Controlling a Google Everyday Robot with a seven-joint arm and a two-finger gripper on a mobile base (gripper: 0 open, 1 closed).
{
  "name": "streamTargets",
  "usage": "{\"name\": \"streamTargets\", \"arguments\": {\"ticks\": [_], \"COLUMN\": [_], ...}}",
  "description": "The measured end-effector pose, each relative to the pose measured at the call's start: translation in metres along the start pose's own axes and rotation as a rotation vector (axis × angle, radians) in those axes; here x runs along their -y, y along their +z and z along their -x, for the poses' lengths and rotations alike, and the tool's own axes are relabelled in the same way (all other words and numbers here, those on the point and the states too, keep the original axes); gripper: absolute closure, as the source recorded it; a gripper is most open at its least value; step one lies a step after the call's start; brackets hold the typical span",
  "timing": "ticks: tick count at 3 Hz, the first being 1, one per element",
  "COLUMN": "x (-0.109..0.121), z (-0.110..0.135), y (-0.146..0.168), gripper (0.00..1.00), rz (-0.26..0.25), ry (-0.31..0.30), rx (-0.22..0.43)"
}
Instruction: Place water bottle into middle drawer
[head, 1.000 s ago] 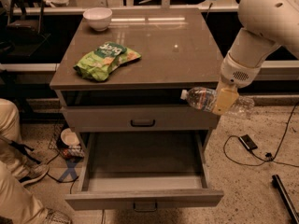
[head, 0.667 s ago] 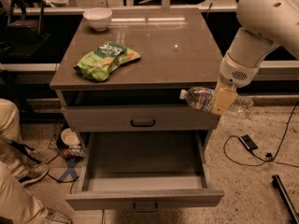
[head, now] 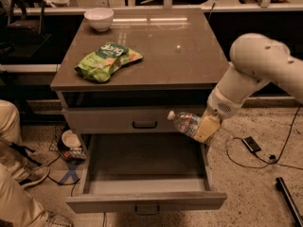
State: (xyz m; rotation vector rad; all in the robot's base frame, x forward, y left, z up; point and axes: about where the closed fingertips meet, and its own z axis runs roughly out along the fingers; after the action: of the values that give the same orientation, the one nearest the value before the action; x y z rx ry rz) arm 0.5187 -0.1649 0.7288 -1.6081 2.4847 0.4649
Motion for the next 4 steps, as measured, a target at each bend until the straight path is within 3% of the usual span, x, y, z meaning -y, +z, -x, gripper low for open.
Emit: {"name": "streamTargets", "arguments": {"ticks": [1, 3, 4], "x": [-0.017, -0.014, -0.003], "z": [0.017, 0.056, 0.064], "y": [0.063, 0.165, 0.162], "gripper": [1.00, 1.00, 1.00], "rz": [0.043, 0.035, 0.000], "ry": [0.107, 0.349, 0.365], "rx": [0.088, 0.201, 0.242]}}
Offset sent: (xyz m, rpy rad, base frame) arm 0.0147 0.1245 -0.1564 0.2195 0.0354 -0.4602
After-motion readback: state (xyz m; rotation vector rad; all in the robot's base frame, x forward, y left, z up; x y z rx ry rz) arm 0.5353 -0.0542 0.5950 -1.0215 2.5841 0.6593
